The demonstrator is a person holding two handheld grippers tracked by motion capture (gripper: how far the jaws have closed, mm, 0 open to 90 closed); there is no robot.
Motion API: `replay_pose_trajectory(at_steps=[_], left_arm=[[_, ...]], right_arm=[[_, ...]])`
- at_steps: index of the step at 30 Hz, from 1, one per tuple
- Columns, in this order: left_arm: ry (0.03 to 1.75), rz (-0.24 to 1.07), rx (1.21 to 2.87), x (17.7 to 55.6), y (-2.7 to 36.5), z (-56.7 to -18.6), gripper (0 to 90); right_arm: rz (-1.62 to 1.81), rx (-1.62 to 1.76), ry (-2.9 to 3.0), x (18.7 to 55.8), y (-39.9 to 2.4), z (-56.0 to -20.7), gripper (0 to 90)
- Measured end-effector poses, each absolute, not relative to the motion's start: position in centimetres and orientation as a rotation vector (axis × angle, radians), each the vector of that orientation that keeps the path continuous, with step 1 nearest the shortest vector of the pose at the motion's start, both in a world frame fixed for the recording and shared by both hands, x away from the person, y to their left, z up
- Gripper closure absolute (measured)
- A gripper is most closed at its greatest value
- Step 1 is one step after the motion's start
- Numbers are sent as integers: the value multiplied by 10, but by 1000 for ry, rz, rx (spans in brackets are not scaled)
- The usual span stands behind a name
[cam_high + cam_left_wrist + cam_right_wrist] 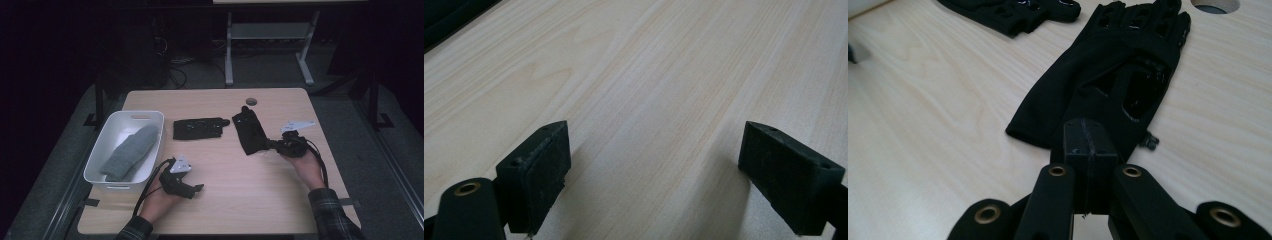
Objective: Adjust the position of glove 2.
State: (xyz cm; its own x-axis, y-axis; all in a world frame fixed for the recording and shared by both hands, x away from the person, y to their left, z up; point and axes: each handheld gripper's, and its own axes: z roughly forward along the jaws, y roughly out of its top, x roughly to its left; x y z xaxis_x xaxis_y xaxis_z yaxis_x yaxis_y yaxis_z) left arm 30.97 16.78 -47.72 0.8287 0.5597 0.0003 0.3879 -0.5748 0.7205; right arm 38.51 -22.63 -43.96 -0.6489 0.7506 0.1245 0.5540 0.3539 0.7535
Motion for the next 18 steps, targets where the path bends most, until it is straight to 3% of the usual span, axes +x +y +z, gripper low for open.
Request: replay_pose_trajectory(at_steps=[18], left_arm=[[701,298,2251,309,168,-477,124]], right_arm=[[1060,1183,2464,416,-202,-469,900]])
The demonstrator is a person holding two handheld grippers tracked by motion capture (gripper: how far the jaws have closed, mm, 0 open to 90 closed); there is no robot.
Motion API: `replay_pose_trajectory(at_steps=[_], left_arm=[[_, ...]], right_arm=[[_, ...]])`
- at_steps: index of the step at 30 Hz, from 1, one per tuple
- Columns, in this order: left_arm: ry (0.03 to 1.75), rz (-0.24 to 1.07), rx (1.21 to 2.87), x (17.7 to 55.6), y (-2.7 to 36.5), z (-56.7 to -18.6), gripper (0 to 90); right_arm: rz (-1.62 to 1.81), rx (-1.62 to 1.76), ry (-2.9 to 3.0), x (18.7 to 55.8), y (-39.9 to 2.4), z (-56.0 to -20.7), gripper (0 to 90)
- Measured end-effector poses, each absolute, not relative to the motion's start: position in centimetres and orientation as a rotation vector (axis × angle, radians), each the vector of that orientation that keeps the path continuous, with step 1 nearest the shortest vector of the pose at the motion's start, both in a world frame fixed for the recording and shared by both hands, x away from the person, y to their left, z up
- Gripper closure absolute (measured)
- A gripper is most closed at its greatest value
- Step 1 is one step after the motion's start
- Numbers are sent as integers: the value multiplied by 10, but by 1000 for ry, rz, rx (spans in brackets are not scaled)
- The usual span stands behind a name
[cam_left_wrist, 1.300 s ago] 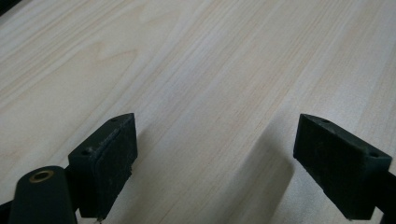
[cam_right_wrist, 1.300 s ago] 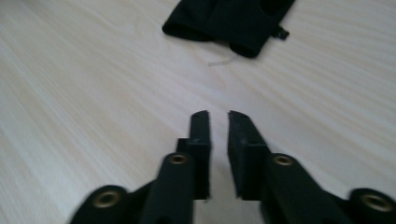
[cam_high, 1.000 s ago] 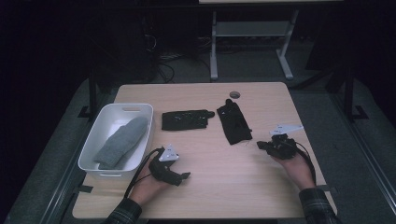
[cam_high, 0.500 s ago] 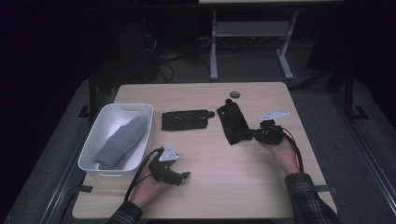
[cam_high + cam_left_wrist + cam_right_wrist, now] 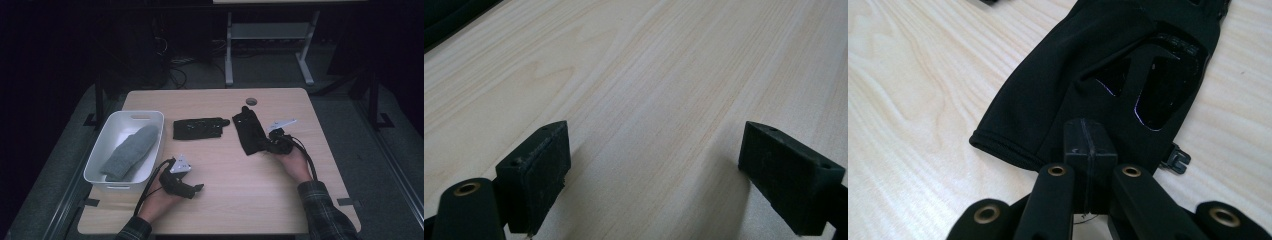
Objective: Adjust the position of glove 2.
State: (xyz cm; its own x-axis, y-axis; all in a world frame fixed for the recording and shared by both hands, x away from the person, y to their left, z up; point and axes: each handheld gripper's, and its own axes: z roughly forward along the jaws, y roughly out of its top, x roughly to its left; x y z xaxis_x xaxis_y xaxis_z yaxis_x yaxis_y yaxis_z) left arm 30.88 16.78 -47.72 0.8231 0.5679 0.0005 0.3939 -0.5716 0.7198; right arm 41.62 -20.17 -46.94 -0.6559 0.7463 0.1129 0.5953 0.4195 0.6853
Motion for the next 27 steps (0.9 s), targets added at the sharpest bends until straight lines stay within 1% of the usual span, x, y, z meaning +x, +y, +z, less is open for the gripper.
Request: replay_pose_trajectory(at_steps=[7,27], left_arm=[[697,295,2250,310,168,-477,123],[691,298,2251,310,168,-477,124]], right_arm=[[1060,1159,2494,405,-204,-469,899],[1050,1021,2653,347,-199,-465,886]])
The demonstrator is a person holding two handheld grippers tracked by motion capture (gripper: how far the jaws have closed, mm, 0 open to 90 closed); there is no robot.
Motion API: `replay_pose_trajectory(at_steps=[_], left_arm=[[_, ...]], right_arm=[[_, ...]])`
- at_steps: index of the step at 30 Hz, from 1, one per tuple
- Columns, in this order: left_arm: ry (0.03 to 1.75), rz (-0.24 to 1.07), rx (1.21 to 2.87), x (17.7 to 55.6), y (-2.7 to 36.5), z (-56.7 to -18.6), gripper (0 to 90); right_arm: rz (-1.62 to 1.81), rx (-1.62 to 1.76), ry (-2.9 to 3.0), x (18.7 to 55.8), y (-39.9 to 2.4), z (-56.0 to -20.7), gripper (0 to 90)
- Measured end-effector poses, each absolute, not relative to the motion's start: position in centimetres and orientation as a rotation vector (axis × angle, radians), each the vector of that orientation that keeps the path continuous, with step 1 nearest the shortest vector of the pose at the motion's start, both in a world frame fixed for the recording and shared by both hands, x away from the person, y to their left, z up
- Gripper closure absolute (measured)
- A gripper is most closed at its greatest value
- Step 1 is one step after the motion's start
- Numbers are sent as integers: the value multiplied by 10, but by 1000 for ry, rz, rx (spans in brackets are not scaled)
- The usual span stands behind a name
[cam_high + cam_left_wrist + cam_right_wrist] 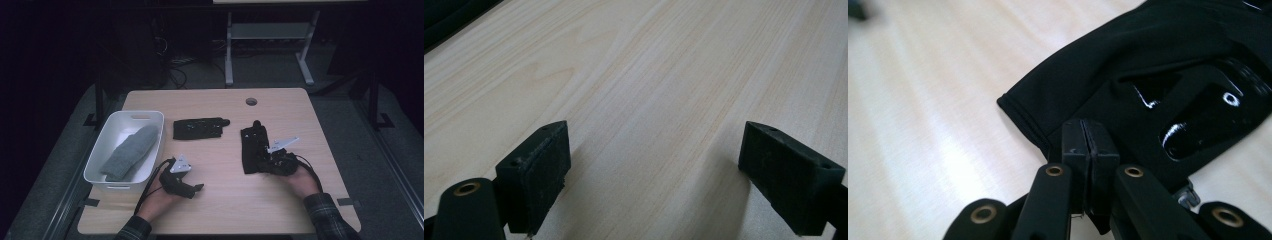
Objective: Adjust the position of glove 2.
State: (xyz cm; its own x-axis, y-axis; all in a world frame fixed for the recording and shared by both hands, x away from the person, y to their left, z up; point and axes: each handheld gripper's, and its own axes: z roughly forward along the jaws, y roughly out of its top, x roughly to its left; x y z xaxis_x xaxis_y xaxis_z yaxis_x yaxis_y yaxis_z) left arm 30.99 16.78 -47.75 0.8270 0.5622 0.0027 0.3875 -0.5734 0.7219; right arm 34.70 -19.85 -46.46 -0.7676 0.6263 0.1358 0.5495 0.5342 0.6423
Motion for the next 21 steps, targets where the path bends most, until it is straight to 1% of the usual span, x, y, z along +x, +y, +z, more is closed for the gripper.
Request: replay_pose_trajectory(at_steps=[15,18,21], left_arm=[[698,295,2250,309,168,-478,124],[700,294,2247,309,168,-478,124],[695,299,2249,310,168,-478,124]], right_arm=[[1042,925,2737,300,-199,-461,889],[1070,919,2703,297,-200,-455,896],[1103,930,2649,304,-203,-447,898]])
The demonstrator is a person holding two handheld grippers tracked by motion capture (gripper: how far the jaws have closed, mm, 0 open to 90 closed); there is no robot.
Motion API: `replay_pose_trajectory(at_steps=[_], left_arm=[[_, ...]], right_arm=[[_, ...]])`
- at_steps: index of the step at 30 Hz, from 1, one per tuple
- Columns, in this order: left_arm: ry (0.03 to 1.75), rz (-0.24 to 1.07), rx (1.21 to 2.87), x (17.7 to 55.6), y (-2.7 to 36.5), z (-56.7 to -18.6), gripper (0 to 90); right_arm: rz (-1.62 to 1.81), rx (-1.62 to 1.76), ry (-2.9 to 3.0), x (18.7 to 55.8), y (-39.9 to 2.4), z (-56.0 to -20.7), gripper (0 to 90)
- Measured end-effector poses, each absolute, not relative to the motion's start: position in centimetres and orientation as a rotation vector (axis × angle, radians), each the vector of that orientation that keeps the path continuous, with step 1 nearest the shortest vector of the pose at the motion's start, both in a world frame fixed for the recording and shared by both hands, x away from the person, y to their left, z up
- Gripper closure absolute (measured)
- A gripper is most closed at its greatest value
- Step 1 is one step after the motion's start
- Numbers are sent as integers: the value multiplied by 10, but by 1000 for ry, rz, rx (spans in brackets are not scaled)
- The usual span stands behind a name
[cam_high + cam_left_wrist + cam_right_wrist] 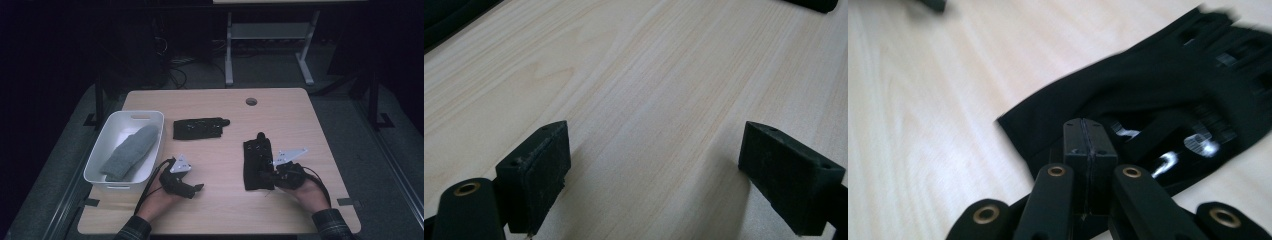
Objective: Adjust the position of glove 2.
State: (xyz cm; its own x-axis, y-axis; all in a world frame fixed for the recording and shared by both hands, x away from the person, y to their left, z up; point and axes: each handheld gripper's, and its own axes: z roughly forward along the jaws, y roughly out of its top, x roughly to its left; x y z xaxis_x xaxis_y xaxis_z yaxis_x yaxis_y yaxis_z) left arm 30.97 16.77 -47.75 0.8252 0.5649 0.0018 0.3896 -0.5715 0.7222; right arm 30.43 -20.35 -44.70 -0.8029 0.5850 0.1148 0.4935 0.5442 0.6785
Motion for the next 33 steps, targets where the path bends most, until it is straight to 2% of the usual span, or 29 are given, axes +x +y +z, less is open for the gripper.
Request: replay_pose_trajectory(at_steps=[7,16,24,33], left_arm=[[695,299,2250,310,168,-477,124],[698,296,2254,310,168,-477,124],[698,296,2254,310,168,-477,124],[696,299,2248,310,168,-478,124]], right_arm=[[1088,991,2568,337,-206,-442,900],[991,1067,2573,371,-203,-462,900],[1009,1042,2599,363,-203,-464,900],[1011,987,2661,334,-198,-463,900]])
